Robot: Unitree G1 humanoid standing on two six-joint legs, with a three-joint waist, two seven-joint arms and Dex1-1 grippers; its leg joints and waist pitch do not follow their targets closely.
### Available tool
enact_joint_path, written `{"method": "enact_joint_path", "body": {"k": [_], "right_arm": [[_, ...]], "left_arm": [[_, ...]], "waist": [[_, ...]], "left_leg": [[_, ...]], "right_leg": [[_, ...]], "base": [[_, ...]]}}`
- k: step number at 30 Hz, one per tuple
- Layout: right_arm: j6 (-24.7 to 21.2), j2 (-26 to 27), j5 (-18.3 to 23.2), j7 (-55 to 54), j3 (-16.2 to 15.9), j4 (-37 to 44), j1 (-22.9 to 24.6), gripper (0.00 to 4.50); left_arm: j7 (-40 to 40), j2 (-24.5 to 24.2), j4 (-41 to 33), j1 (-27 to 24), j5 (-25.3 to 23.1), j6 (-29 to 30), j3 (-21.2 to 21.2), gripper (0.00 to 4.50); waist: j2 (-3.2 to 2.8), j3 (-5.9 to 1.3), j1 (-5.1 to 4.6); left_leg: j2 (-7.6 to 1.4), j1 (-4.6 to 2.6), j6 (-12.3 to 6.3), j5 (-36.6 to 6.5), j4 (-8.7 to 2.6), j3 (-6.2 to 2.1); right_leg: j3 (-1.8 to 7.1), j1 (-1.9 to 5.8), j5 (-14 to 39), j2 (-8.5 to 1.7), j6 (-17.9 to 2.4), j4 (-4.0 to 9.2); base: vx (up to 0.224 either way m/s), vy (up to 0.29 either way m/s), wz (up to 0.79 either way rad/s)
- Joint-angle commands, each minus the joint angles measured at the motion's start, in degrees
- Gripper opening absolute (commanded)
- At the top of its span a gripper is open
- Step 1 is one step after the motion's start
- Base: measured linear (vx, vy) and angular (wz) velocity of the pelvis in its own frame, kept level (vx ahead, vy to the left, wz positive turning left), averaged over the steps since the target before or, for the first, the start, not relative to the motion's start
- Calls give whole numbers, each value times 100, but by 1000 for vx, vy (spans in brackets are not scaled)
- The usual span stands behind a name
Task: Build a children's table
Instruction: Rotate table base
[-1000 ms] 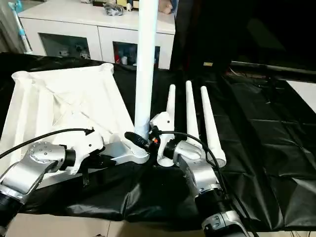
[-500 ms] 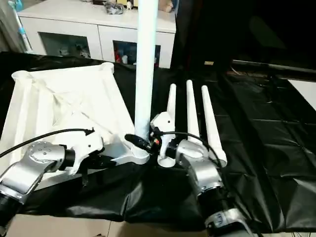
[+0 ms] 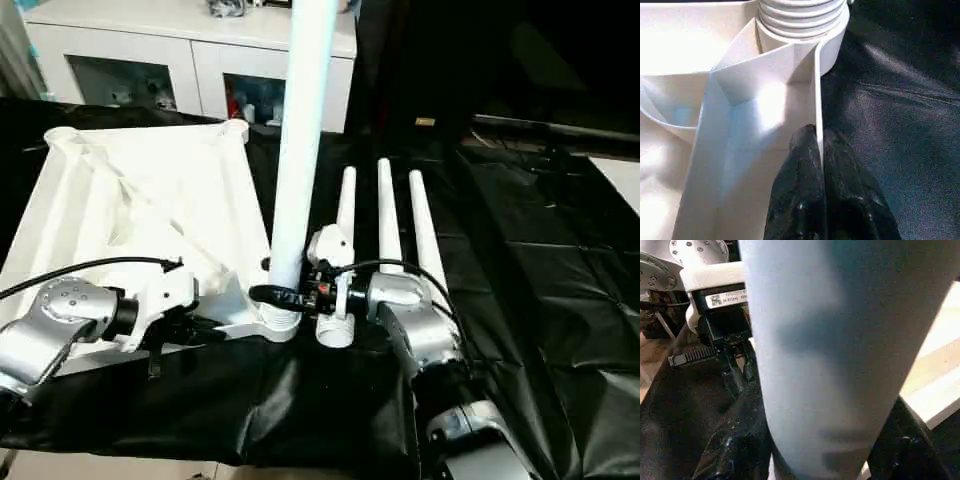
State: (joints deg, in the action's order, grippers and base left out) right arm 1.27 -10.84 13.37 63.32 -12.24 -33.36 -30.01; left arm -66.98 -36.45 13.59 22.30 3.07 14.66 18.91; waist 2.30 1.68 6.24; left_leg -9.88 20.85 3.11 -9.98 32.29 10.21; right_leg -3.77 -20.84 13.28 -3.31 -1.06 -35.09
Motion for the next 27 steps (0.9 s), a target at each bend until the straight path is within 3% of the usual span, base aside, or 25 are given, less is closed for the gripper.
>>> {"method": "enact_joint_path", "body": {"k": [1,10,11,13,16,19,23,27], "right_arm": [[-203,-356,-461,3,-164,-717,289,185],[26,-214,-634,-553,-100,-1112,148,185],[33,-178,-650,-733,-64,-1178,126,185],[22,-81,-687,-1211,36,-1335,75,185],[-150,271,-668,-2121,206,-1384,135,185],[-263,559,-643,-2412,181,-1332,161,185],[-308,968,-612,-2907,204,-1519,4,185],[-281,1385,-574,-4022,447,-2014,-332,185]], "left_arm": [[-58,-179,66,62,-97,-17,-50,0],[-5,-153,129,54,-123,-49,-57,0],[18,-141,133,49,-113,-43,-70,0],[94,-98,134,32,-82,-4,-113,0],[847,360,167,55,-41,468,-329,0],[1348,750,152,88,-30,820,-412,0],[1953,1283,109,200,-2,1389,-499,0],[2688,1812,154,380,-116,1919,-596,0]], "waist": [[-132,-211,-22],[-102,-215,-35],[-109,-209,-39],[-95,-173,-60],[-110,-120,-123],[-108,-127,-154],[-109,-114,-170],[-90,-120,-178]], "left_leg": [[-412,-134,36,-1498,-418,-147],[-419,-134,73,-1497,-427,-154],[-417,-135,90,-1529,-433,-155],[-408,-152,177,-1830,-454,-163],[-419,-192,428,-2509,-496,-231],[-409,-211,430,-2714,-494,-249],[-400,-209,421,-2781,-503,-263],[-380,-212,374,-2692,-478,-254]], "right_leg": [[341,128,553,-570,-1246,398],[345,125,595,-559,-1205,387],[347,114,659,-560,-1204,392],[362,94,1264,-586,-1130,451],[363,46,2449,-619,-888,545],[372,15,2733,-618,-730,598],[364,-22,2840,-611,-694,616],[369,-39,2999,-633,-621,647]], "base": [[0,0,0],[0,0,0],[0,0,0],[0,0,0],[0,0,0],[0,0,0],[0,0,0],[0,0,0]]}}
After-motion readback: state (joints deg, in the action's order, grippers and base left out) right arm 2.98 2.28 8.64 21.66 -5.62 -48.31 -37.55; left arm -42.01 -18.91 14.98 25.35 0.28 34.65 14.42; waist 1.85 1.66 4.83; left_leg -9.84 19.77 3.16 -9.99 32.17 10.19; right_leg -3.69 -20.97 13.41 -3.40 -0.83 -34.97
